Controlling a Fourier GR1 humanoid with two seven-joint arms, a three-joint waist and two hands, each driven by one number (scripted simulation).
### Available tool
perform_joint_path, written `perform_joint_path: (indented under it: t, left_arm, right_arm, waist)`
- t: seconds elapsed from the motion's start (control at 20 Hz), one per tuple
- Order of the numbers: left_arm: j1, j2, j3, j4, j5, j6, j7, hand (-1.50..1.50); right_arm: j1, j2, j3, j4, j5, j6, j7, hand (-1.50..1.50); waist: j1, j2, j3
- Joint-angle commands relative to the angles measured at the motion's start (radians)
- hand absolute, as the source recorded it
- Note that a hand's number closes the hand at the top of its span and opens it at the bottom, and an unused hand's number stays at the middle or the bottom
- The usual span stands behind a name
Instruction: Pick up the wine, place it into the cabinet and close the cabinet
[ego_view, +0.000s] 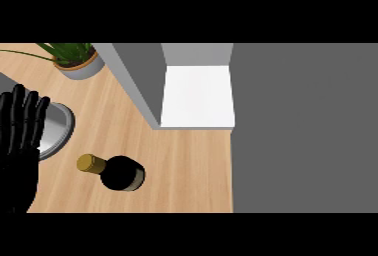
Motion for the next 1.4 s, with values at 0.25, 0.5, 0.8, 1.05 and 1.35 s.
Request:
perform_joint_path:
  t: [0.25, 0.5, 0.8, 1.05, 1.35]
  left_arm:
    - [0.149, -0.096, -0.423, -0.161, -0.298, 0.195, 0.037, -1.50]
    - [0.164, -0.097, -0.582, -0.040, -0.037, 0.353, 0.041, -1.50]
    - [0.088, -0.098, -0.812, -0.172, -0.242, 0.544, 0.237, -1.50]
    - [-0.054, -0.098, -0.893, -0.108, -0.322, 0.697, 0.343, -1.50]
    - [-0.020, -0.095, -0.958, -0.188, -0.433, 0.723, 0.424, -1.50]
  right_arm:
    - [0.177, 0.036, 0.105, -0.143, 0.029, 0.034, -0.012, -1.50]
    - [0.185, -0.057, 0.125, -0.226, -0.164, 0.166, 0.184, -1.50]
    - [0.210, -0.081, 0.085, -0.328, -0.216, 0.178, 0.260, -1.50]
    - [0.109, -0.094, 0.080, -0.410, -0.230, 0.126, 0.431, -1.50]
    - [0.093, -0.085, 0.070, -0.408, -0.234, 0.114, 0.441, -1.50]
  waist:
    - [-0.007, -0.020, -0.017]
    - [-0.017, -0.019, -0.019]
    - [-0.009, -0.018, -0.017]
    - [-0.008, -0.015, -0.018]
    - [-0.007, -0.018, -0.017]
